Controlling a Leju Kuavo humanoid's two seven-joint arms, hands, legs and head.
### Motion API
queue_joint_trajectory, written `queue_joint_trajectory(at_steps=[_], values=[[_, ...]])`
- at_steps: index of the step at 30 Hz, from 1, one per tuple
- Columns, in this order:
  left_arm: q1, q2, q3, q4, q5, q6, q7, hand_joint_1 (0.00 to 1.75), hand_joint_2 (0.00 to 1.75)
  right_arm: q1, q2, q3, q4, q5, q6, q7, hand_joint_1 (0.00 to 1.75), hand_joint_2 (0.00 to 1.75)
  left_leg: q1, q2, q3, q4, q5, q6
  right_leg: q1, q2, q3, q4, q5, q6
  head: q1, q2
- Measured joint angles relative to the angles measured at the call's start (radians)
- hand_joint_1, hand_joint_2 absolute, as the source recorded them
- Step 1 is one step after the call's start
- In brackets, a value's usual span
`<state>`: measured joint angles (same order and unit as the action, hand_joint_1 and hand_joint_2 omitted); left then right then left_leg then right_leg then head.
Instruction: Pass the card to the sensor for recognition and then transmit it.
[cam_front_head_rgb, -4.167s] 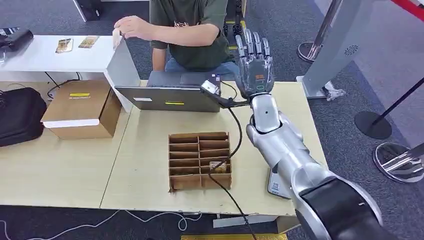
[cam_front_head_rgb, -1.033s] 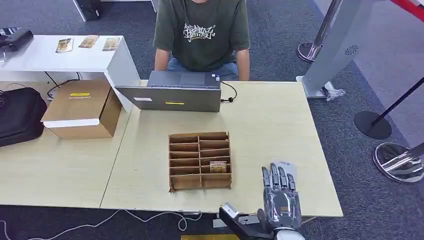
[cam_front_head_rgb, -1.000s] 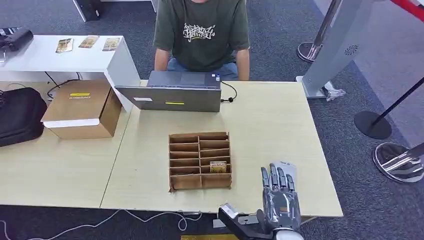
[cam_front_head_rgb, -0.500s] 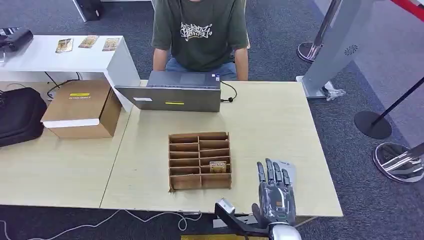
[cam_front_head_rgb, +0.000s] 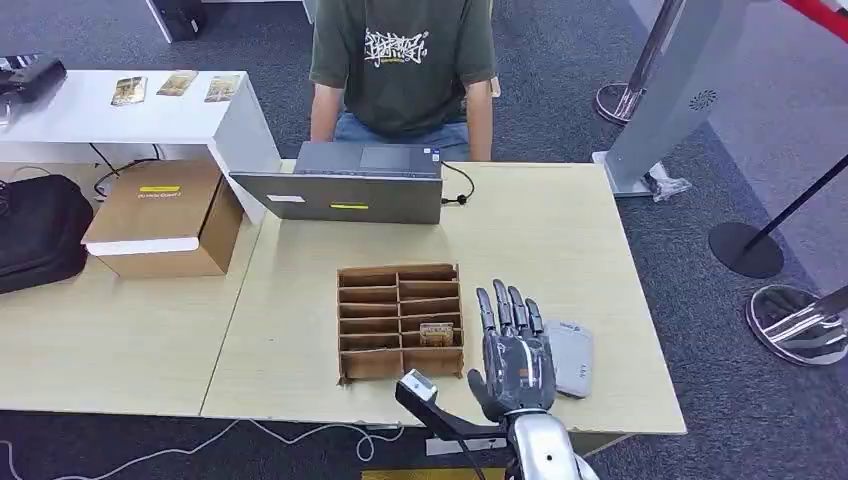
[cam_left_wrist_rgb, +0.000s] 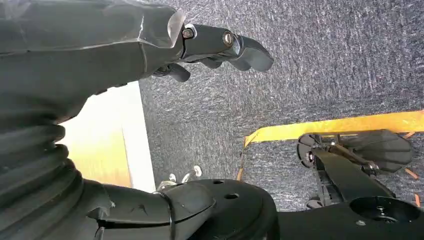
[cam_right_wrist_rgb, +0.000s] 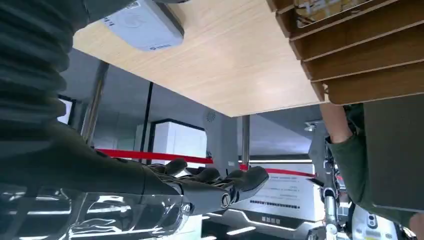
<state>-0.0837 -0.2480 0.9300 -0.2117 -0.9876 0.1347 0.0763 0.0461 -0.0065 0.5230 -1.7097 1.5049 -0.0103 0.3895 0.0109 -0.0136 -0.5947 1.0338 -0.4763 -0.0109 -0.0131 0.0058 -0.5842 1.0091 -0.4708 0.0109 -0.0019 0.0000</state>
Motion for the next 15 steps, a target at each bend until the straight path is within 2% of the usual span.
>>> queue_joint_trajectory(at_steps=[15], values=[[-0.001, -0.001, 0.0, 0.0, 0.0, 0.003, 0.001, 0.0, 1.75, -0.032, 0.048, 0.01, 0.074, 0.0, 0.069, -0.017, 0.0, 1.75, 0.0, 0.0, 0.0, 0.0, 0.0, 0.0, 0.0, 0.0, 0.0, 0.0, 0.0, 0.0, 0.0, 0.0]])
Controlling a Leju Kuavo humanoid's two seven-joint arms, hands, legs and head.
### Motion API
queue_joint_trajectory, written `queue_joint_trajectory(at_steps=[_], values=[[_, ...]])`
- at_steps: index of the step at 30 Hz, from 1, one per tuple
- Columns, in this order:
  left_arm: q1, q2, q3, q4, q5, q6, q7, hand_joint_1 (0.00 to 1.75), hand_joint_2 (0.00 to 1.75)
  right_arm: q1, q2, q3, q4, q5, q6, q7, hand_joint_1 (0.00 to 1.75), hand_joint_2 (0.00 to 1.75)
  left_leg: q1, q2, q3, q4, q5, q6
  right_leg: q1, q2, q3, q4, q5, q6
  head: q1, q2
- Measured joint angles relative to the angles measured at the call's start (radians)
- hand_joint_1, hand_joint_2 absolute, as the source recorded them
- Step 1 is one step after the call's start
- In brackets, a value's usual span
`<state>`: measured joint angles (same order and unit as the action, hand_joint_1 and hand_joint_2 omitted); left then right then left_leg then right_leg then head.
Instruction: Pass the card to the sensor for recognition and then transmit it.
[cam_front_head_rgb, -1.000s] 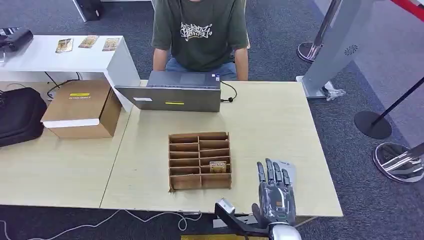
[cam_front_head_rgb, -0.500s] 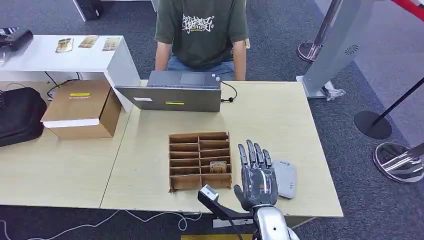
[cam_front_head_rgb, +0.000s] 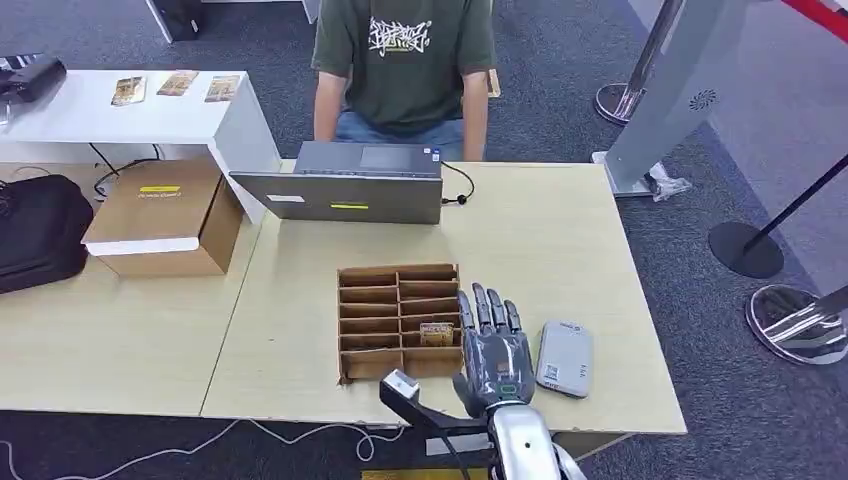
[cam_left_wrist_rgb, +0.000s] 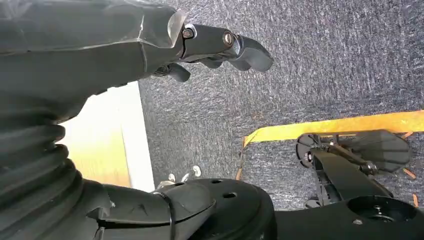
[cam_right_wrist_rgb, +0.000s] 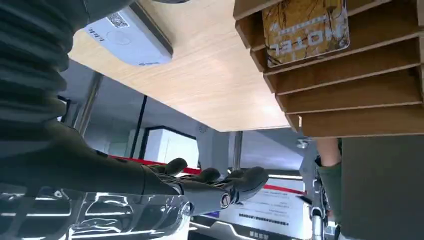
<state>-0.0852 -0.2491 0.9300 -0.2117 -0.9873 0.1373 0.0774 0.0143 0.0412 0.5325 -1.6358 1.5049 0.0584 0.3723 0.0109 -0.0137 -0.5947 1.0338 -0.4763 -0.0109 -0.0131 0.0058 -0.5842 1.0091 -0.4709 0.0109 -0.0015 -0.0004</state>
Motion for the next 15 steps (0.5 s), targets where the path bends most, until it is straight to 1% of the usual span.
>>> queue_joint_trajectory(at_steps=[3, 7, 15], values=[[0.0, 0.0, 0.0, 0.0, 0.0, 0.0, 0.001, 0.0, 1.75, 0.0, 0.011, 0.0, 0.016, 0.0, 0.015, -0.016, 0.0, 1.75, 0.0, 0.0, 0.0, 0.0, 0.0, 0.0, 0.0, 0.0, 0.0, 0.0, 0.0, 0.0, 0.0, 0.0], [-0.001, 0.0, 0.0, 0.0, 0.002, 0.0, 0.003, 0.0, 1.75, 0.0, 0.023, 0.001, 0.033, 0.0, 0.015, -0.035, 0.0, 1.75, 0.0, 0.0, 0.0, 0.0, 0.0, 0.0, 0.0, 0.0, 0.0, 0.0, 0.0, 0.0, 0.0, 0.0], [-0.001, -0.001, 0.0, 0.0, 0.0, 0.0, 0.004, 0.0, 1.75, -0.003, 0.026, 0.001, 0.047, 0.0, 0.007, -0.048, 0.0, 1.75, 0.0, 0.0, 0.0, 0.0, 0.0, 0.0, 0.0, 0.0, 0.0, 0.0, 0.0, 0.0, 0.0, 0.0]])
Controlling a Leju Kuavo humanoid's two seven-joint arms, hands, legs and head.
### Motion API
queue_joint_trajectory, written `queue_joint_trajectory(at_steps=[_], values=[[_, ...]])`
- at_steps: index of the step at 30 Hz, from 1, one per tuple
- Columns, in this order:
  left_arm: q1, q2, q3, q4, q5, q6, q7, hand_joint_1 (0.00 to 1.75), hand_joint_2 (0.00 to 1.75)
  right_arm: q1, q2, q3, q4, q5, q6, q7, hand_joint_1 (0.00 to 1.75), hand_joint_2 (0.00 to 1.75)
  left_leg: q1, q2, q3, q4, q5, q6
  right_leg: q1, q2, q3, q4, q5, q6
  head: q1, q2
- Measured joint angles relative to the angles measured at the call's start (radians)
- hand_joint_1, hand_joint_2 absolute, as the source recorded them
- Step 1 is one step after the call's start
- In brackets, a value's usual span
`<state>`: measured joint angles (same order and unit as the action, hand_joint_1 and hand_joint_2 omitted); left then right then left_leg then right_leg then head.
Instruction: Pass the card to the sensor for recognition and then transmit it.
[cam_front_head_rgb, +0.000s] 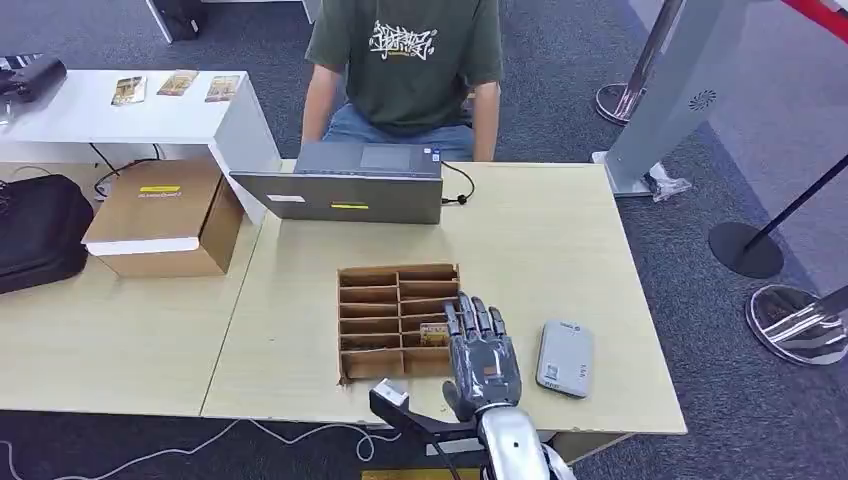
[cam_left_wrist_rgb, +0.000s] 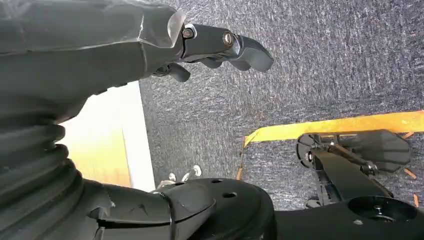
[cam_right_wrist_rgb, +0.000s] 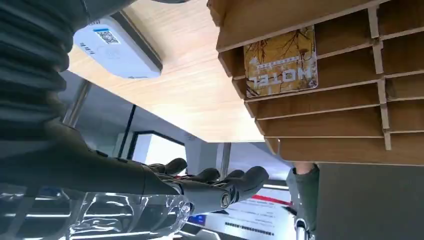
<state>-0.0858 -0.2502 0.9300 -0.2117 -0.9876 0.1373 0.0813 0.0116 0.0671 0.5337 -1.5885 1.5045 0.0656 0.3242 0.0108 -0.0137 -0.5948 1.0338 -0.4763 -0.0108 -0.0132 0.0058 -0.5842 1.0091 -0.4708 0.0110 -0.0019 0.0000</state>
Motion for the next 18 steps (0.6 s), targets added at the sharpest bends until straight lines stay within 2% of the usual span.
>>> queue_joint_trajectory(at_steps=[18], values=[[-0.006, -0.001, 0.0, 0.0, -0.003, -0.003, 0.005, 0.0, 1.75, -0.028, 0.021, -0.011, 0.072, -0.002, -0.036, -0.063, 0.0, 1.75, 0.0, 0.0, 0.0, 0.0, 0.0, 0.0, 0.0, 0.0, 0.0, 0.0, 0.0, 0.0, 0.0, 0.0]])
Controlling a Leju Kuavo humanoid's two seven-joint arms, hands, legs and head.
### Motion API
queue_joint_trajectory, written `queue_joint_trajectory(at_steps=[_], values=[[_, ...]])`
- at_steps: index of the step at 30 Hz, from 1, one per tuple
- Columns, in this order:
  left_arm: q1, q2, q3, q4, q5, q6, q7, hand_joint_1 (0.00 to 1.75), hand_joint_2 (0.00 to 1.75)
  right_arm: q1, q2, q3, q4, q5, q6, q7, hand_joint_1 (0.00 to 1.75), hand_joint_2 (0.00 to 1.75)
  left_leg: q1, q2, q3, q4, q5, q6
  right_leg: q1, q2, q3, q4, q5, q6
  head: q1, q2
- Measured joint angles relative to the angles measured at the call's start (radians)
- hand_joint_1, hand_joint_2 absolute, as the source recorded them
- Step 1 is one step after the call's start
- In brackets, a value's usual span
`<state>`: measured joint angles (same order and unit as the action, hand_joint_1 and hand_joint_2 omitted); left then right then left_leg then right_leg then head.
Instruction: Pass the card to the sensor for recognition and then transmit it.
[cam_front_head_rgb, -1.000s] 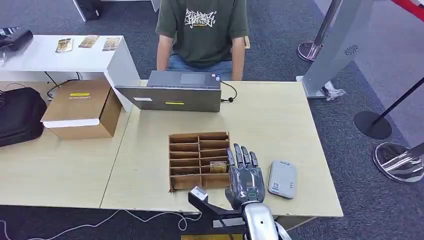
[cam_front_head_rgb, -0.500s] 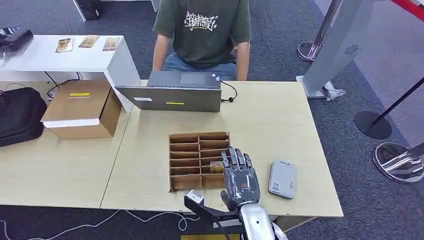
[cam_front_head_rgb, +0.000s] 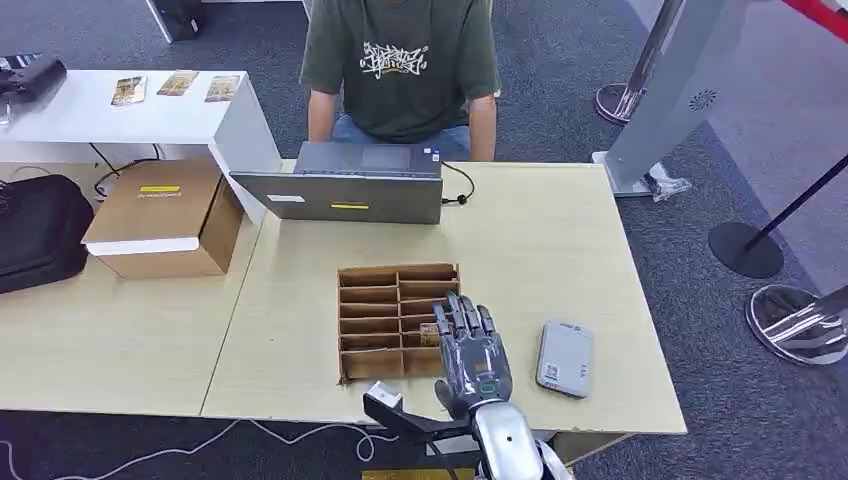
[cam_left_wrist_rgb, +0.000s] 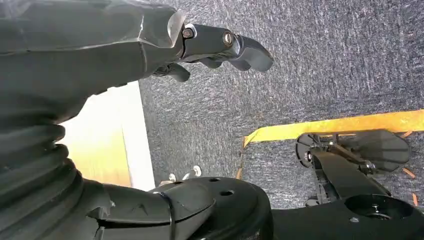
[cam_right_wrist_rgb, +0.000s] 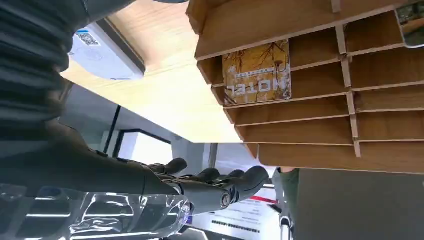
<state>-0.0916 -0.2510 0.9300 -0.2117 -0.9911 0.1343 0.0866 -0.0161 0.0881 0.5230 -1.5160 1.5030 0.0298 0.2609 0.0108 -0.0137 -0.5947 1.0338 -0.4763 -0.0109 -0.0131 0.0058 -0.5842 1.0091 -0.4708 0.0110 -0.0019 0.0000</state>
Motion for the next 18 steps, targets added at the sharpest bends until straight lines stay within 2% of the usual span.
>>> queue_joint_trajectory(at_steps=[18], values=[[-0.009, 0.0, 0.0, 0.0, -0.025, -0.008, 0.019, 0.0, 1.75, -0.051, 0.028, -0.013, 0.108, -0.002, -0.019, -0.011, 0.0, 1.75, 0.0, 0.0, 0.0, 0.0, 0.0, 0.0, 0.0, 0.0, 0.0, 0.0, 0.0, 0.0, 0.0, 0.0]])
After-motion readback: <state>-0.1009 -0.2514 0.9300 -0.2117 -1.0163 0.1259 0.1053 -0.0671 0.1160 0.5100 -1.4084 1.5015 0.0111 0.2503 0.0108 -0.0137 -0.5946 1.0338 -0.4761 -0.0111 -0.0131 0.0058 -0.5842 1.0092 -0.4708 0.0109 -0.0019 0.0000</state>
